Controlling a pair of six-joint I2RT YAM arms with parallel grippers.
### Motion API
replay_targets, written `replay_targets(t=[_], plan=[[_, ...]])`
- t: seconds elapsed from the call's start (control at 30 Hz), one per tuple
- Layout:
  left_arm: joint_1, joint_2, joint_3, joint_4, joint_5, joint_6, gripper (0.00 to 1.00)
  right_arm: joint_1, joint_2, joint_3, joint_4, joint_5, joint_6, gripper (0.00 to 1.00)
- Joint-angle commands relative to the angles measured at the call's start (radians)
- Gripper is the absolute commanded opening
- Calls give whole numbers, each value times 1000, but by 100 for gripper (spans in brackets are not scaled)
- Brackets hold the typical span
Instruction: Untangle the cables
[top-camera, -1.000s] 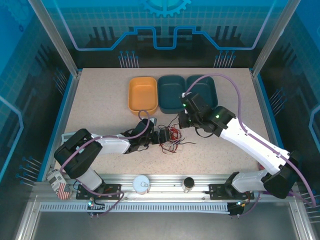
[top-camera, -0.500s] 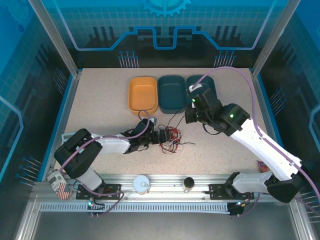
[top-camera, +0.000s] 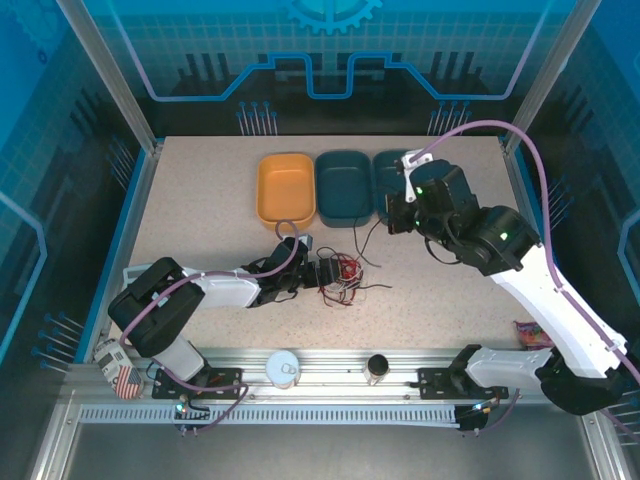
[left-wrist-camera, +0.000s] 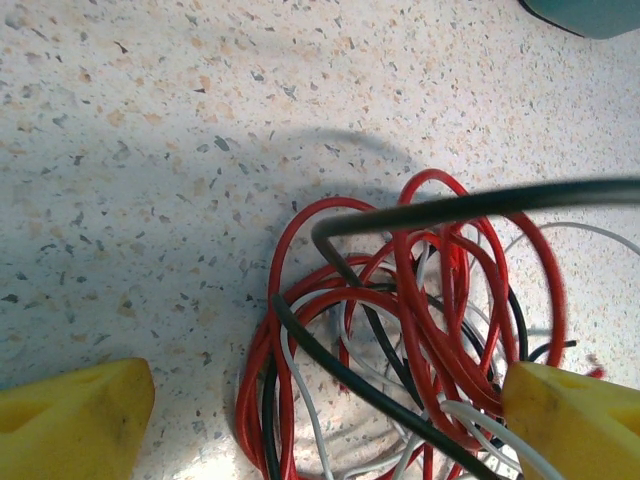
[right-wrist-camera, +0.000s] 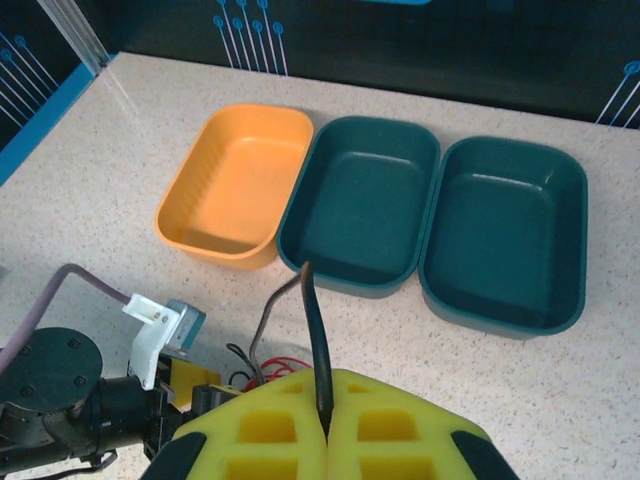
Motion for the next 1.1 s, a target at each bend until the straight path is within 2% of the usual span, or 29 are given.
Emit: replay_targets(t=[0.0,0.33,0.63,0.93,1.07], plan=[[0,-4,-4,-46,-22,-4,91,-9,-21,65,-14,37,-47,0],[-1,-17,-5,-52,-23,-1,91,-18,-20,126,49,53,-83,0],[-2,-117,-3,-99,-13,34,91,-19,-43,34,66,9,-27,0],[-4,-374,-9,-200,-81,255,90,-19,-47,-9,63,-7,-10,0],[-37,-390,-10,-117,-20,390,83,-20,-48,-19,77,-16,-4,0]])
